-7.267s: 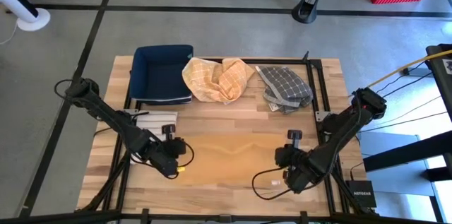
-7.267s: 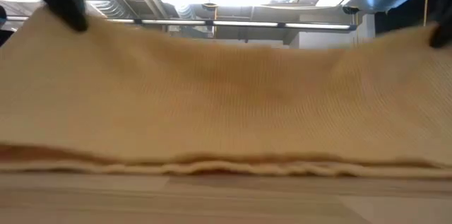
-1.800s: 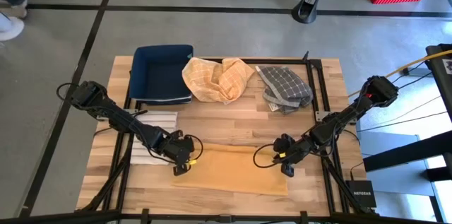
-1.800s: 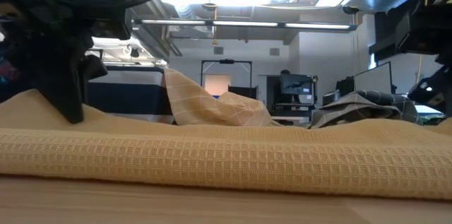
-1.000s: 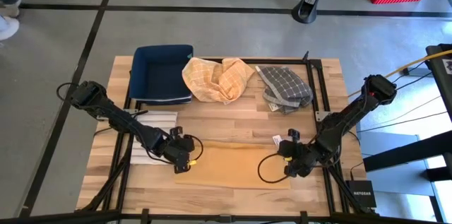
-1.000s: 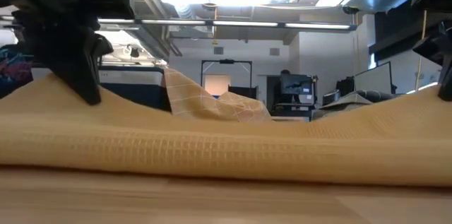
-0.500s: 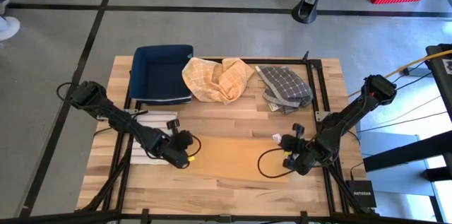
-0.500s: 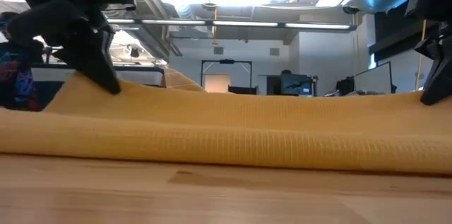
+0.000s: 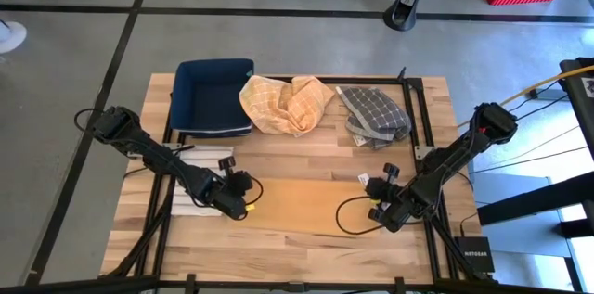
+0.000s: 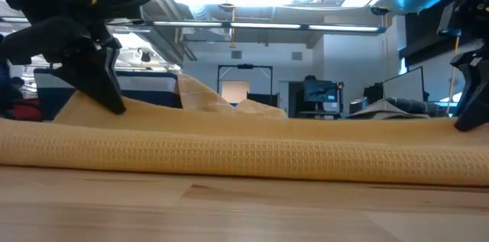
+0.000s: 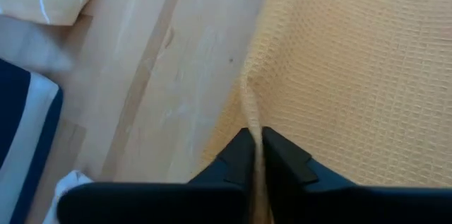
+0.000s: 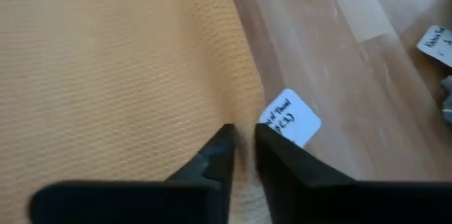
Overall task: Fold towel
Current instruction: Fold the orange towel
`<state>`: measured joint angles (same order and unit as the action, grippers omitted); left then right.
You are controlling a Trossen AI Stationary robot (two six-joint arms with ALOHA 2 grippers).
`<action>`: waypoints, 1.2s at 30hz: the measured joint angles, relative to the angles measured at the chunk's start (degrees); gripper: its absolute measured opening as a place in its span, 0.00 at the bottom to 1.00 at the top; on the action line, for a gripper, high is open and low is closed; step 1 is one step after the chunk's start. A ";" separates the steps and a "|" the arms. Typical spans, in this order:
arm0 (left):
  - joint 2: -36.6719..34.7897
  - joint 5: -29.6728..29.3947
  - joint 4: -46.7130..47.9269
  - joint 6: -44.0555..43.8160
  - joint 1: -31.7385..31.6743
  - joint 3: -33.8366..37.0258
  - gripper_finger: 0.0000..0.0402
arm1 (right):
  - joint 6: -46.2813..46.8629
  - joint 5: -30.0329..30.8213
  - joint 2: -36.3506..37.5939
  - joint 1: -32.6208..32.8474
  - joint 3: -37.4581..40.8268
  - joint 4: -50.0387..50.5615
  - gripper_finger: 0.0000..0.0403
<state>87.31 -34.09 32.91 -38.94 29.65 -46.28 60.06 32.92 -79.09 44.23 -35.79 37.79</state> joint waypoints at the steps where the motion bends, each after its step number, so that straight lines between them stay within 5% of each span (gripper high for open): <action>1: 0.00 0.00 -0.03 0.00 -0.01 0.00 0.09 | 0.06 -0.04 0.00 0.00 0.00 0.54 0.20; 9: 0.02 4.51 5.47 -1.03 -0.02 -5.69 0.32 | 2.72 -4.29 0.17 0.02 -9.77 14.46 0.40; 12: 0.02 5.40 5.71 -2.80 0.52 -8.42 0.35 | -2.66 2.13 0.20 0.02 -11.68 7.50 0.42; 17: 1.39 6.00 -3.95 -0.51 1.55 -7.40 0.35 | -24.01 10.94 -2.13 -1.20 -8.15 -18.72 0.42; 22: 4.78 6.32 -3.90 -3.23 1.47 -4.04 0.33 | -30.67 1.90 -8.37 -5.05 -4.42 -31.51 0.42; 28: 7.70 12.11 -3.29 -4.59 1.36 -2.63 0.33 | -28.51 -12.91 -14.79 -8.35 -3.50 -31.18 0.42; 36: 7.69 13.68 -1.75 -5.52 1.24 -3.03 0.33 | -24.22 -17.58 -13.88 -8.68 -4.33 -26.92 0.42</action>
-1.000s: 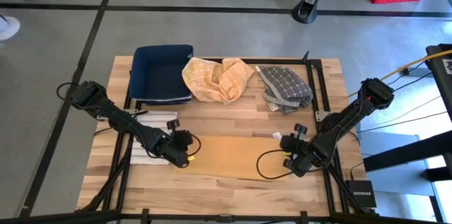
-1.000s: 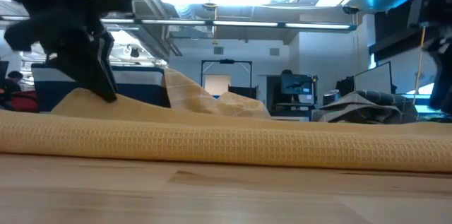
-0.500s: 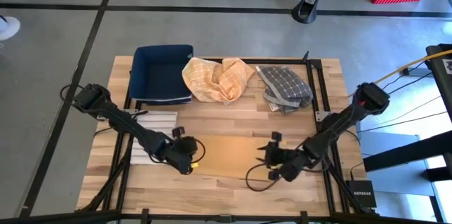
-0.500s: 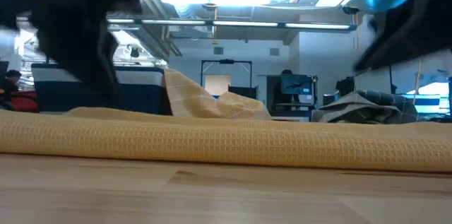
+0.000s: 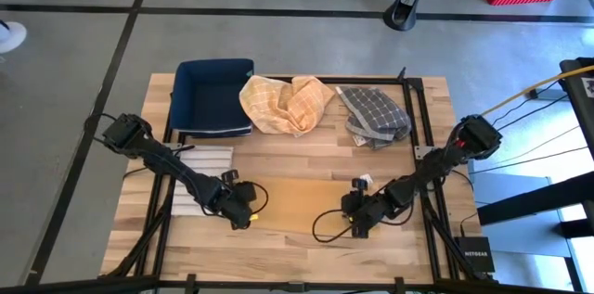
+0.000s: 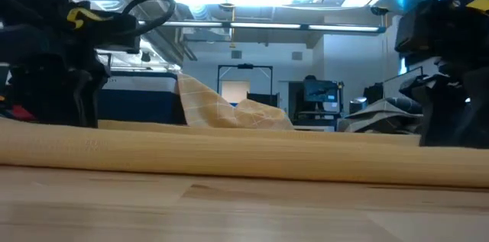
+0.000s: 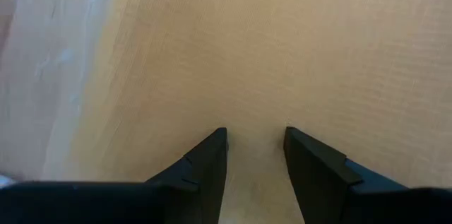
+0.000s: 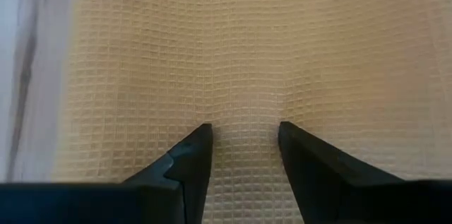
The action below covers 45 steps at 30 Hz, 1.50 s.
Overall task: Fold towel
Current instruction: Fold the orange towel
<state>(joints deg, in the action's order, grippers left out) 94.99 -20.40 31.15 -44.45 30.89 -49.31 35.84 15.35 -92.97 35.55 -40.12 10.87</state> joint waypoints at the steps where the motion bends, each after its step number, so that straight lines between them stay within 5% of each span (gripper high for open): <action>1: -0.30 0.14 0.35 0.68 -0.16 -0.74 0.33 | -0.11 -0.53 0.81 0.00 -0.50 1.56 0.42; 7: -2.55 -1.57 -2.42 7.33 -1.03 -7.97 0.33 | 5.99 -1.18 8.55 0.70 -7.31 12.91 0.42; 13: -0.42 -3.82 -24.04 24.66 -3.50 -9.18 0.33 | 26.29 -5.53 16.37 5.09 -9.87 28.15 0.42; 17: 4.94 -1.23 -34.84 33.85 -6.55 -9.10 0.33 | 42.22 -2.10 19.73 10.47 -8.20 33.31 0.42; 24: 14.17 3.54 -43.69 41.34 -11.89 -11.19 0.33 | 64.83 2.16 22.66 17.99 -1.41 31.99 0.42; 29: 18.34 6.24 -43.73 39.12 -14.71 -15.36 0.33 | 73.53 -2.30 22.76 18.86 2.75 31.99 0.42; 39: 22.80 11.50 -43.59 42.69 -15.02 -19.02 0.33 | 76.94 3.42 24.45 18.80 17.02 7.29 0.44; 45: 22.78 11.65 -43.89 44.90 -14.61 -19.03 0.33 | 78.30 4.38 24.72 18.82 22.15 -1.79 0.58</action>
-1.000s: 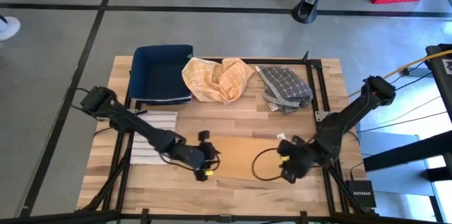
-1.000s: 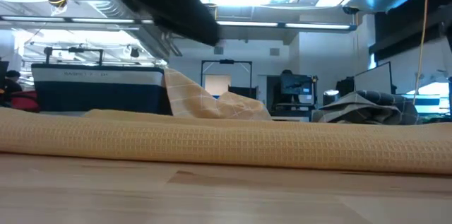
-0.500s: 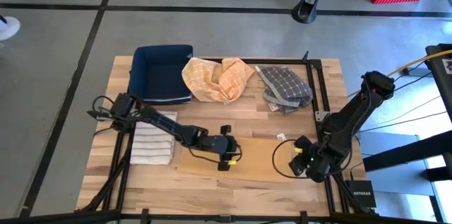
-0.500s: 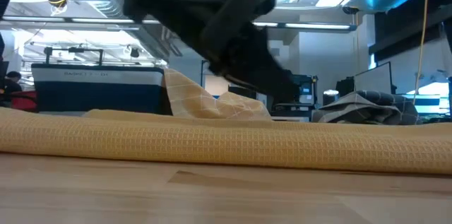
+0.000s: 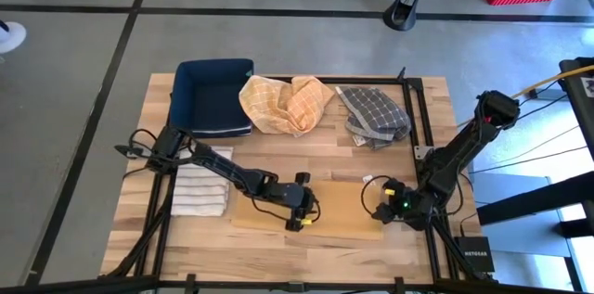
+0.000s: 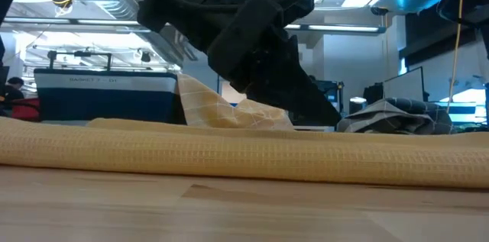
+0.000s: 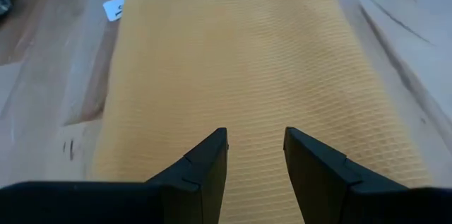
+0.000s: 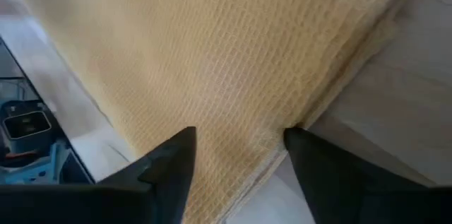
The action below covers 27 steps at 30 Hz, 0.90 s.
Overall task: Fold towel
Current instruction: Fold the orange towel
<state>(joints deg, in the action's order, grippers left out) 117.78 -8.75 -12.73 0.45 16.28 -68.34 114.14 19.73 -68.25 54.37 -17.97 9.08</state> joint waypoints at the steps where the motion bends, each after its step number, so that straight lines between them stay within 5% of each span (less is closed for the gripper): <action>1: 0.02 -0.02 0.15 -0.01 -0.03 0.00 0.33 | -0.29 -0.63 0.00 0.00 0.08 0.37 0.61; 11: 0.00 -0.10 0.09 -0.44 -0.02 0.00 0.33 | 0.27 -10.11 7.10 0.00 -1.60 7.13 0.67; 27: -0.02 -0.17 2.20 -1.22 -0.22 0.07 0.33 | 2.90 -4.38 1.56 0.07 -2.81 10.05 0.64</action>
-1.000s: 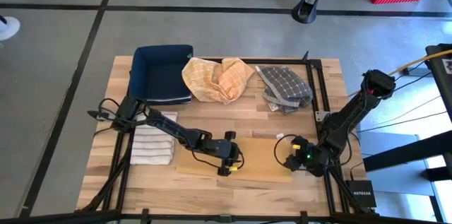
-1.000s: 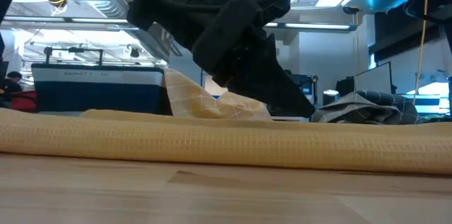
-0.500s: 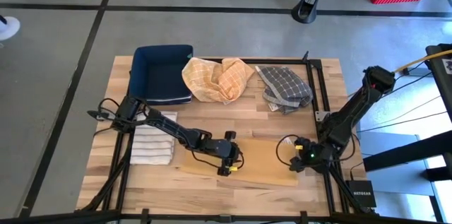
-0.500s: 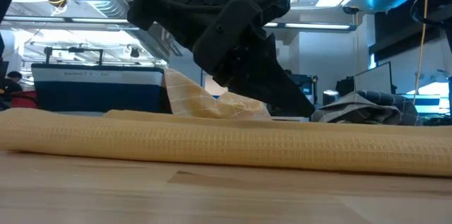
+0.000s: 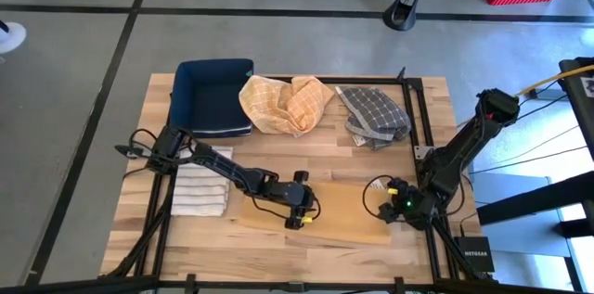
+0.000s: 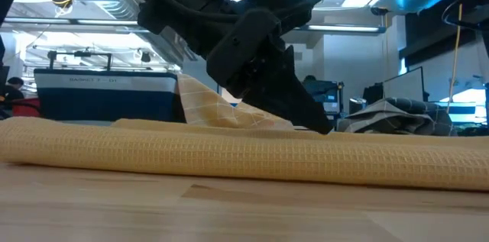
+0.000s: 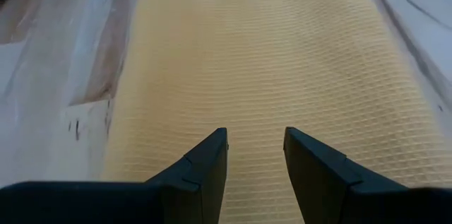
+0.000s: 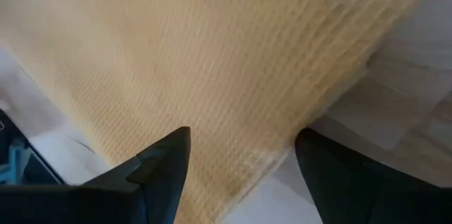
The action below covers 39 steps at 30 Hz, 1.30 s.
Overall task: Fold towel
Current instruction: Fold the orange towel
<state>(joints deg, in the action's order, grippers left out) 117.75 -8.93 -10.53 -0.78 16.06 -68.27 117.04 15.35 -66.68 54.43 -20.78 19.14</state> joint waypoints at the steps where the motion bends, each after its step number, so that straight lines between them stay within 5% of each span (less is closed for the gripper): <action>1: 0.00 -0.04 0.23 -0.01 0.00 0.00 0.33 | -0.29 0.49 -1.19 0.00 0.00 -1.29 0.64; 13: -0.04 -0.02 0.60 0.11 0.02 0.02 0.33 | -4.64 11.76 -7.94 0.00 0.24 -14.42 0.62; 18: -0.04 -0.02 0.62 -0.06 0.02 0.02 0.33 | -4.90 14.13 -8.06 -0.11 0.42 -14.21 0.48; 27: -0.04 -0.01 0.52 -0.50 0.02 0.02 0.33 | -5.02 19.31 -8.03 -0.13 0.44 -15.94 0.05; 39: -0.07 0.00 -2.37 -0.68 0.11 0.02 0.33 | -5.06 30.29 -7.95 -0.15 0.36 -23.97 0.02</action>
<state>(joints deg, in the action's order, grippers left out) 117.69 -8.93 -12.90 -1.45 16.17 -68.25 111.98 45.63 -74.63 54.28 -20.41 -4.84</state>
